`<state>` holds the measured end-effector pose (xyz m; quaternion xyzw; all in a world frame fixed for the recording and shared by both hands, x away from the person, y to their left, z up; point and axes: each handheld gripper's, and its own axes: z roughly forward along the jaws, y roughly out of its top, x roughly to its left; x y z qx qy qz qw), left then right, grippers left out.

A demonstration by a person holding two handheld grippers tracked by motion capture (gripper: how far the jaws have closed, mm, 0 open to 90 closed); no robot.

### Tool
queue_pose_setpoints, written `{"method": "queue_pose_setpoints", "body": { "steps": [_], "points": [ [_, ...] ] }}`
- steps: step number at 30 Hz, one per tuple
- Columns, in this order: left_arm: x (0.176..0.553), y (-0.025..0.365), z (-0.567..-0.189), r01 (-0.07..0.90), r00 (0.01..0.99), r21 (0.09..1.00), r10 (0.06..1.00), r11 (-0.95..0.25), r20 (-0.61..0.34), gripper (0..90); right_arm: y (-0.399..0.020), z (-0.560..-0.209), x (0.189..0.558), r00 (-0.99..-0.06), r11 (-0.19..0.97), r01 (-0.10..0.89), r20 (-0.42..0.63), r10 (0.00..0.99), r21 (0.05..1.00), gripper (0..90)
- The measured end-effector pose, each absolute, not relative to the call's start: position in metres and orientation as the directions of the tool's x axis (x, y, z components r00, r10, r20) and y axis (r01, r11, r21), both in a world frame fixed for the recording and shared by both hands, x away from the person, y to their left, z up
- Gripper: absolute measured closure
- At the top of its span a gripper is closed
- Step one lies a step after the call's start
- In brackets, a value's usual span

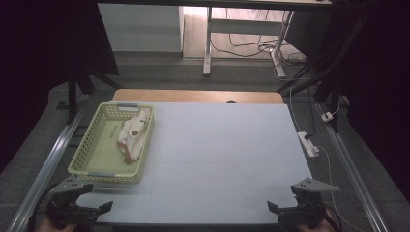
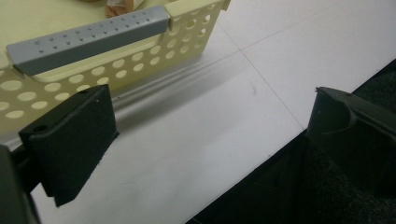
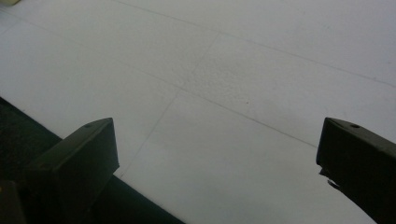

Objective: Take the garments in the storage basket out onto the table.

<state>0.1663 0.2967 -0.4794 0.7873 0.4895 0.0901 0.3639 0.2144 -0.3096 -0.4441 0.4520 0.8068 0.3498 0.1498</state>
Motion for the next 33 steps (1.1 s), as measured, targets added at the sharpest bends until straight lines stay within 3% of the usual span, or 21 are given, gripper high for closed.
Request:
{"method": "queue_pose_setpoints", "body": {
  "steps": [33],
  "points": [
    [0.1675, 0.2966, -0.477, 0.704, 0.502, 0.66, 0.841, -0.262, -0.202, 0.0, -0.3102, -0.4448, 0.2145, -0.569, 0.354, 0.627, 0.097, 0.817, 0.693, 0.0]
  ]
}}
